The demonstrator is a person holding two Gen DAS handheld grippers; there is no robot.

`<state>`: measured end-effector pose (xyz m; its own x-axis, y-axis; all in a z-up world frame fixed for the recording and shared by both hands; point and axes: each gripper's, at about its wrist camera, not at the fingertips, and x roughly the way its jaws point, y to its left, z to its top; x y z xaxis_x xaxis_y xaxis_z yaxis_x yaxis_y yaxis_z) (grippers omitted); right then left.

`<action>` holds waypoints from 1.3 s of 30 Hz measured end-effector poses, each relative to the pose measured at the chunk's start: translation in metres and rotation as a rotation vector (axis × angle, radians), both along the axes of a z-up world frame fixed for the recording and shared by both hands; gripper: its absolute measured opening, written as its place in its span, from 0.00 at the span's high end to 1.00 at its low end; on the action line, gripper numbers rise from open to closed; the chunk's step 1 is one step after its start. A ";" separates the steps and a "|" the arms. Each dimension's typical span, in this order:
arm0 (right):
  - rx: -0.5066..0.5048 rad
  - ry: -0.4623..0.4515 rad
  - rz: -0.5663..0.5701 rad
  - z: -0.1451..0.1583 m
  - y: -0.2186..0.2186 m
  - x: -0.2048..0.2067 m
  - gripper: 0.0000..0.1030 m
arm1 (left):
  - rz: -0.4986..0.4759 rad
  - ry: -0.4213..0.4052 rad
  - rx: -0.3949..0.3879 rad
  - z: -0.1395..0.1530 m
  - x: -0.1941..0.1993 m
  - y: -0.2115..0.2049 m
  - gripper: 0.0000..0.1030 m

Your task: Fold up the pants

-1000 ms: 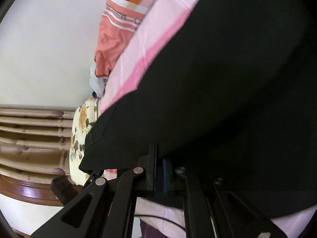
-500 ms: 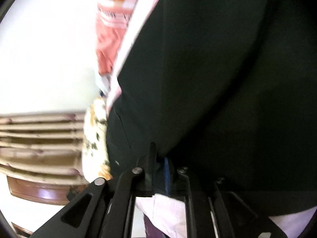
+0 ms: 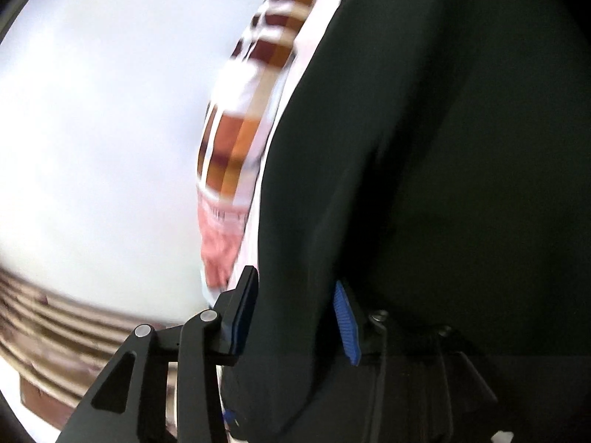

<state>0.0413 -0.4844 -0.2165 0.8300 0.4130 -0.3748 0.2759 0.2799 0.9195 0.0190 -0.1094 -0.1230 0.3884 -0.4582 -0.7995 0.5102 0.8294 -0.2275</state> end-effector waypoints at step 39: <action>-0.009 0.107 -0.228 -0.004 -0.119 -0.186 0.78 | -0.037 0.061 0.041 -0.018 -0.025 0.010 0.30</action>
<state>-0.1442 -0.6036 -0.2207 0.8566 0.2164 -0.4684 0.4285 0.2073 0.8795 -0.0058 -0.0997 -0.1409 0.3216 -0.4380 -0.8395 0.5271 0.8193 -0.2256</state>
